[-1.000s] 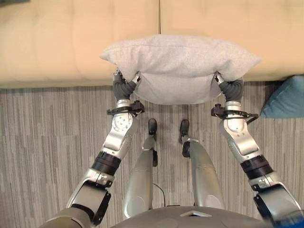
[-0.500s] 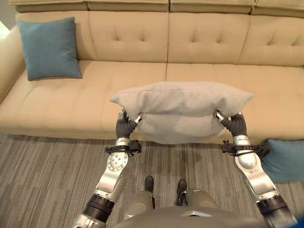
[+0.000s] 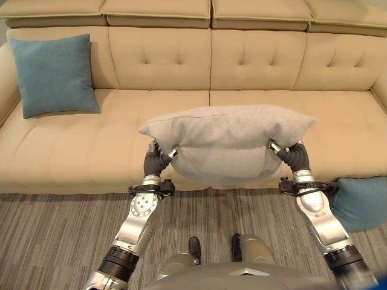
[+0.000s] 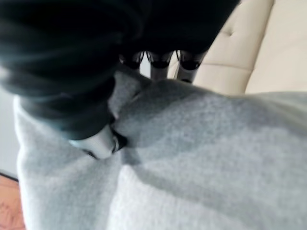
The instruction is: Pick up all the scattered cushions and arrange them neatly on the sofa.
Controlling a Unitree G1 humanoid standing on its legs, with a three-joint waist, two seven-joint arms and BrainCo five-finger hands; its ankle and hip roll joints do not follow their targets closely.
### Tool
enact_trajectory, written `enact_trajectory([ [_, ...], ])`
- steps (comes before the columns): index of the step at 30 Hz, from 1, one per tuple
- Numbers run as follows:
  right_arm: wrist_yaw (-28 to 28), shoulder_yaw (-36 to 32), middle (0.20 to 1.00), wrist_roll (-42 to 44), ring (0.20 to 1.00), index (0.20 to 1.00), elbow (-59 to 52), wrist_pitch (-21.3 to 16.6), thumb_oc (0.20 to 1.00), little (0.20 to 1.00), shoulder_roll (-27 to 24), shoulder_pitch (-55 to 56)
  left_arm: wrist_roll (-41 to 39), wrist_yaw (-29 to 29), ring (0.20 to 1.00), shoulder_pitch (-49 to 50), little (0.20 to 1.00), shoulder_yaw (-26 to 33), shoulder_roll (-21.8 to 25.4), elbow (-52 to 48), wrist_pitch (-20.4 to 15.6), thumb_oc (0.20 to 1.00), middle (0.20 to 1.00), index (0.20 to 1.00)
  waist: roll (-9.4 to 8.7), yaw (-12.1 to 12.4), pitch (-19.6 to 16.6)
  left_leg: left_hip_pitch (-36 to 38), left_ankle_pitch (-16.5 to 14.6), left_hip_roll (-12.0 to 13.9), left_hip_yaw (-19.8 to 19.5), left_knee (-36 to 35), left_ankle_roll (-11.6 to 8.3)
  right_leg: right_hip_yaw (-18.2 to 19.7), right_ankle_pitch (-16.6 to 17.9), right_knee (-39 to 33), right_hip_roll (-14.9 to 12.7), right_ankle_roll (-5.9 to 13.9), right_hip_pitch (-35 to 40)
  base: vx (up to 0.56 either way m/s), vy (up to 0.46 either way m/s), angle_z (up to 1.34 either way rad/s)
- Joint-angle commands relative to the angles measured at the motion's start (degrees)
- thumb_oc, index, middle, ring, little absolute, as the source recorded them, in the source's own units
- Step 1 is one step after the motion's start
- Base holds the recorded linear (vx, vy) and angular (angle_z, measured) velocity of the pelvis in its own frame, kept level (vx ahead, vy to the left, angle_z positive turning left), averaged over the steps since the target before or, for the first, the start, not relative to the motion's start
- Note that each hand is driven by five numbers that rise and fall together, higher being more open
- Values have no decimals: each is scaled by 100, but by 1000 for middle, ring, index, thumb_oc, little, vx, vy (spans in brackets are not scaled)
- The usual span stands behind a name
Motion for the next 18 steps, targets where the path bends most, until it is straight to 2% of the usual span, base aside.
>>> enact_trajectory([
  [1,113,-63,200,162,200,200,-504,-600,200,200,130,-697,117,-300,200,-399,200,-103,-32,-562,-518,200,200,200,-15,-14,-47,56,-629,63,-449,270,-219,114,482,-967,387,86,526,170,-27,7],
  [3,152,-92,200,170,200,200,-544,-622,200,200,91,-609,103,-337,200,-413,200,-89,-95,-492,-559,200,200,200,-83,-80,-32,126,-716,-35,-566,322,-231,322,555,-1195,480,71,570,218,-103,24],
  [4,166,-158,200,195,200,200,-551,-638,200,200,98,-518,91,-374,200,-400,200,-126,-165,-444,-570,200,200,200,-111,-113,-93,154,-789,-51,-620,352,-278,378,540,-1401,506,-4,741,234,-160,44],
  [7,233,-268,200,268,200,200,-532,-662,200,200,40,-314,44,-492,200,-309,200,-113,-226,-419,-564,200,200,200,-141,-164,-194,63,-998,-12,-673,798,-451,309,546,-1677,525,-88,1035,179,-162,43],
  [9,269,-403,200,397,200,200,-552,-670,200,200,-56,-202,-47,-559,200,-321,200,-118,-270,-412,-542,200,200,200,-243,-159,-73,-617,-808,45,-689,2215,-713,212,501,-1802,434,-224,1317,138,-171,50],
  [11,269,-403,200,397,200,200,-552,-670,200,200,-56,-202,-47,-559,200,-320,200,-117,-270,-412,-542,200,200,200,-239,-164,-79,-630,-814,47,-693,2228,-713,207,501,-1801,436,-224,1311,51,-41,22],
  [12,294,-433,200,469,200,200,-541,-666,200,200,-71,-174,-90,-601,200,-295,200,-107,-295,-397,-531,200,200,200,-267,-156,-64,-790,-800,163,-574,2312,-666,181,407,-1839,388,-272,1442,283,26,18],
  [13,257,-524,200,505,200,200,-552,-659,200,200,-111,-174,-24,-619,200,-376,200,-189,-259,-354,-438,200,200,200,-301,-134,-104,-1121,-581,516,-373,1519,-628,9,227,-1891,311,-237,1635,337,47,66],
  [15,183,-522,200,517,200,200,-551,-618,200,200,-84,-237,-28,-527,200,-400,200,-179,-265,-408,-422,200,200,200,-277,-69,-60,-1377,-291,556,-540,1335,-723,84,74,-1884,374,-270,1774,305,134,71],
  [16,201,-531,200,466,200,200,-606,-630,200,200,-74,-248,-52,-537,200,-351,200,-172,-303,-431,-440,200,200,200,-250,-85,-85,-1259,-313,535,-520,1291,-735,109,29,-1844,342,-244,1850,353,290,-17],
  [18,196,-506,200,458,200,200,-663,-633,200,200,8,-368,-72,-533,200,-329,200,-174,-244,-525,-453,200,200,200,-235,-24,-124,-1006,-468,444,-410,1209,-627,240,20,-1669,175,-145,1889,314,330,-85],
])
